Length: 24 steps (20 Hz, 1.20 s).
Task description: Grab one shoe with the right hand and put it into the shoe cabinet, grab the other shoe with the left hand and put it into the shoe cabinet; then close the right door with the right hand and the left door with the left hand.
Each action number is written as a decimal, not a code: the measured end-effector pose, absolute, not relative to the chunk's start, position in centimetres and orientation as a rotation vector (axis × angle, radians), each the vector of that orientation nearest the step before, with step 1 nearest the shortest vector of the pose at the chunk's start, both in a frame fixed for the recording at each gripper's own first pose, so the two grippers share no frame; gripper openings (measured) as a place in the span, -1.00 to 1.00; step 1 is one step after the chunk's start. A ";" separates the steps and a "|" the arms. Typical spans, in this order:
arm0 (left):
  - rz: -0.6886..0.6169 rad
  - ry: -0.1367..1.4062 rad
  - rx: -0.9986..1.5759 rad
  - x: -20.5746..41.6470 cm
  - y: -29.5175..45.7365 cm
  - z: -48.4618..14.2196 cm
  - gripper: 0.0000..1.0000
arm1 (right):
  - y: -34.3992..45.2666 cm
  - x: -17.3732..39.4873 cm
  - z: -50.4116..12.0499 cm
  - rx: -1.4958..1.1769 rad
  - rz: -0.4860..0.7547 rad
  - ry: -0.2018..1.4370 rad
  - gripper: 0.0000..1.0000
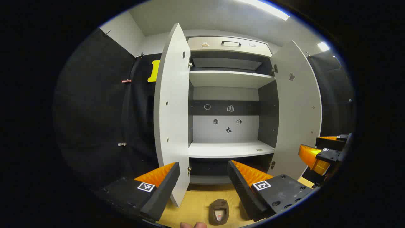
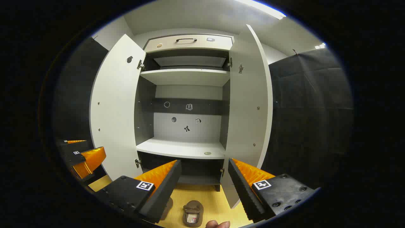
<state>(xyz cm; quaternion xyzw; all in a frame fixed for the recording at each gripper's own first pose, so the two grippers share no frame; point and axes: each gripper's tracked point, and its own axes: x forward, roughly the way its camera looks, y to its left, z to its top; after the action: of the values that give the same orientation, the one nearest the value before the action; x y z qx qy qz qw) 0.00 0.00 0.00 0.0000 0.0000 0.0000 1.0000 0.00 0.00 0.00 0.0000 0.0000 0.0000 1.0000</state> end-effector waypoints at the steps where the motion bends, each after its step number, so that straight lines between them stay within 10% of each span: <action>1: -0.001 0.000 0.001 0.0 0.0 0.0 0.93 | 0.0 -0.1 -0.1 0.000 -0.001 0.003 0.96; 24: 0.003 -0.023 0.041 -0.8 0.8 0.3 0.92 | 1.2 -0.4 -2.0 0.006 0.025 0.070 0.96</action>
<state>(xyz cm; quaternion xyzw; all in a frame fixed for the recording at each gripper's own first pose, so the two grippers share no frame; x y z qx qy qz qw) -0.80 0.76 0.35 0.0205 -0.0115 0.0015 0.9997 -0.36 1.20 -1.97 0.0030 0.0352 0.0125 0.9993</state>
